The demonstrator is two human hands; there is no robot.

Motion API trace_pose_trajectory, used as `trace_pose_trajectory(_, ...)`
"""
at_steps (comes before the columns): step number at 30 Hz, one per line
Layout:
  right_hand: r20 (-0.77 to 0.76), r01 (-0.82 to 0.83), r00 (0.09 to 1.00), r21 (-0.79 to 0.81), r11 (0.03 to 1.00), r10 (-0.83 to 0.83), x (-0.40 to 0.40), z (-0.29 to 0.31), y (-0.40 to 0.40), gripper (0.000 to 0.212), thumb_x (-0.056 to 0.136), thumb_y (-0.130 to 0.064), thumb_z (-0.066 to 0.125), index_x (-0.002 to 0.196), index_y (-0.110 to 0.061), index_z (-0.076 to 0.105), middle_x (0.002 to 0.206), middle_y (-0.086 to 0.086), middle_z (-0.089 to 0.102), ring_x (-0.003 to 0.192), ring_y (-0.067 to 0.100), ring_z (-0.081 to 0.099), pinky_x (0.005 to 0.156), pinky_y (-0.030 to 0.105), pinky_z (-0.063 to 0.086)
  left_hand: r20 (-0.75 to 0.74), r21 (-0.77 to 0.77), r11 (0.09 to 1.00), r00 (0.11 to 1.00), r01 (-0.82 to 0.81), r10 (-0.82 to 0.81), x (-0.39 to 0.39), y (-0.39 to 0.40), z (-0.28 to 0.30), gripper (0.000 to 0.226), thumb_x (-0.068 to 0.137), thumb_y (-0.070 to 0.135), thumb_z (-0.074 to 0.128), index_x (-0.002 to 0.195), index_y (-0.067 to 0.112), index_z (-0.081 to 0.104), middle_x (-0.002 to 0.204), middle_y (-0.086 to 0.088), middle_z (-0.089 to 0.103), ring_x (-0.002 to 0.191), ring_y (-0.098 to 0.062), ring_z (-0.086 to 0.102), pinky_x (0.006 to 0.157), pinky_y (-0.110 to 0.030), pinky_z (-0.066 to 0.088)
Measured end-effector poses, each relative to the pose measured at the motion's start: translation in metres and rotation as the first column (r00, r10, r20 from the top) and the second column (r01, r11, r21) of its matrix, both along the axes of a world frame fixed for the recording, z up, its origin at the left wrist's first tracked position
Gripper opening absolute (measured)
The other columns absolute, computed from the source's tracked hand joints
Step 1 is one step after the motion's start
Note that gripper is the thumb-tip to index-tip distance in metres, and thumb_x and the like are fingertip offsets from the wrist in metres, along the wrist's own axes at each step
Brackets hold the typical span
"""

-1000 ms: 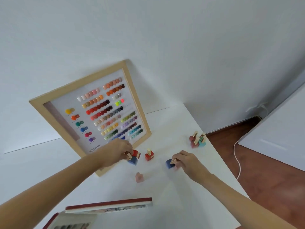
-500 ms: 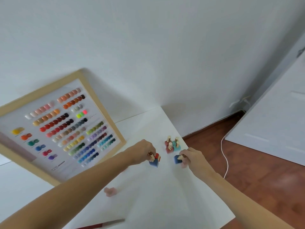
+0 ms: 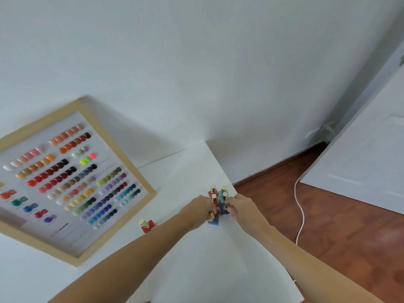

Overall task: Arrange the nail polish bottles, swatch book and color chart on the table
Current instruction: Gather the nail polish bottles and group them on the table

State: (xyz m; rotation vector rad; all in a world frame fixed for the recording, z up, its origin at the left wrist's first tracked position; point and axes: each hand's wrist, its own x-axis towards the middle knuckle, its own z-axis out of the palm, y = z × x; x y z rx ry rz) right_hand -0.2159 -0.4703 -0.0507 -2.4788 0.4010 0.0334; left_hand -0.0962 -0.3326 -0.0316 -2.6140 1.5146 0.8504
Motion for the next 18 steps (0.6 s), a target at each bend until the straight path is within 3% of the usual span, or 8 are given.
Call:
trace_pose_trajectory(11,0.030,-0.003,1.000,0.009,1.000,0.003,0.000,-0.008,0.003,0.021,0.092,-0.007,0.053,0.110,-0.009,0.063,0.101,0.010,0.062,0.089,0.027,0.061,0.075,0.037,0.053,0.006,-0.062,0.997,0.998,-0.055,0.056,-0.009,0.002,-0.008,0.023,0.088,0.005,0.056,0.107,0.006,0.067,0.110,-0.013,0.063,0.098,-0.031,0.061,0.085,-0.040,0.051)
trace_pose_trajectory(18,0.060,0.029,0.998,0.035,0.999,-0.031,-0.001,-0.011,0.000,0.023,0.089,-0.003,0.056,0.111,-0.008,0.063,0.097,0.012,0.063,0.083,0.026,0.059,0.074,0.037,0.052,-0.039,-0.096,0.995,0.999,-0.032,0.028,-0.014,-0.003,-0.002,0.025,0.091,0.013,0.055,0.112,0.008,0.067,0.118,-0.012,0.059,0.102,-0.032,0.060,0.088,-0.040,0.050)
